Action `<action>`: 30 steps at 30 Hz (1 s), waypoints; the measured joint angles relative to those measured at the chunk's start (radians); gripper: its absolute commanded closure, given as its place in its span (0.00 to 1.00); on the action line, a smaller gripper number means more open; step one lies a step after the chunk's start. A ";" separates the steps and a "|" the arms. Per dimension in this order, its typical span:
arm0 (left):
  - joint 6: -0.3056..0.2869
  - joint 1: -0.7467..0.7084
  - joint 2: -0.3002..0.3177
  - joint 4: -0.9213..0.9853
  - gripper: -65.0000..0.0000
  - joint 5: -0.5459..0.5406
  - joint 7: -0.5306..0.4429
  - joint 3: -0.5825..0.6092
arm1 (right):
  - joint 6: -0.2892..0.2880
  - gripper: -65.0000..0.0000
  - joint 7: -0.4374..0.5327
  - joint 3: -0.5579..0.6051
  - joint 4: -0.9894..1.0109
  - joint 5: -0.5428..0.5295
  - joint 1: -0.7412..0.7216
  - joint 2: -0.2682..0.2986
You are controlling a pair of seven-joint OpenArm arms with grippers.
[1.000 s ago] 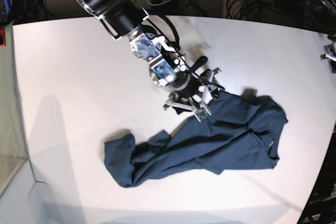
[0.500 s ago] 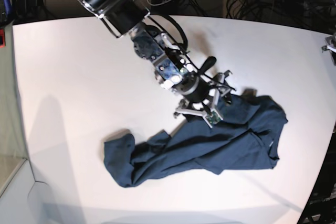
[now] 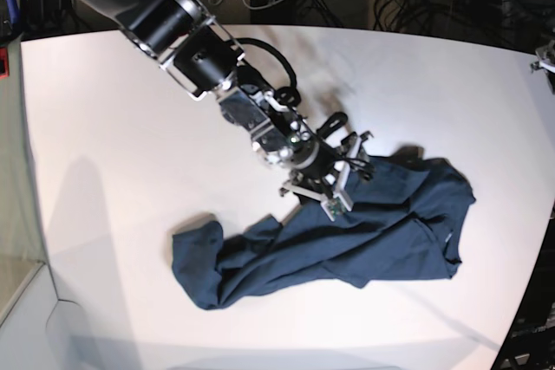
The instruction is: Layout the t-shirt on the table in an organized manner, then fold the t-shirt properly
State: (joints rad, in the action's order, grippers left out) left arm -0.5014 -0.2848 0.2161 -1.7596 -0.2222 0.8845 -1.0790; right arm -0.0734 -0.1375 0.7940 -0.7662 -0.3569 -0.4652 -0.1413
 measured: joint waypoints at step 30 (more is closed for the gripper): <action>-0.001 0.005 0.017 -0.001 0.47 -0.086 0.001 -0.005 | 0.002 1.00 -0.405 0.158 -0.574 -0.024 0.212 0.138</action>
State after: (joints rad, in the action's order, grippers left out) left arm -0.5026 -0.2798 0.2329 -1.7607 -0.3080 0.8852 -1.0843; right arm -0.0719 -0.5426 0.9516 -1.3403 -0.3809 -0.2535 -0.0029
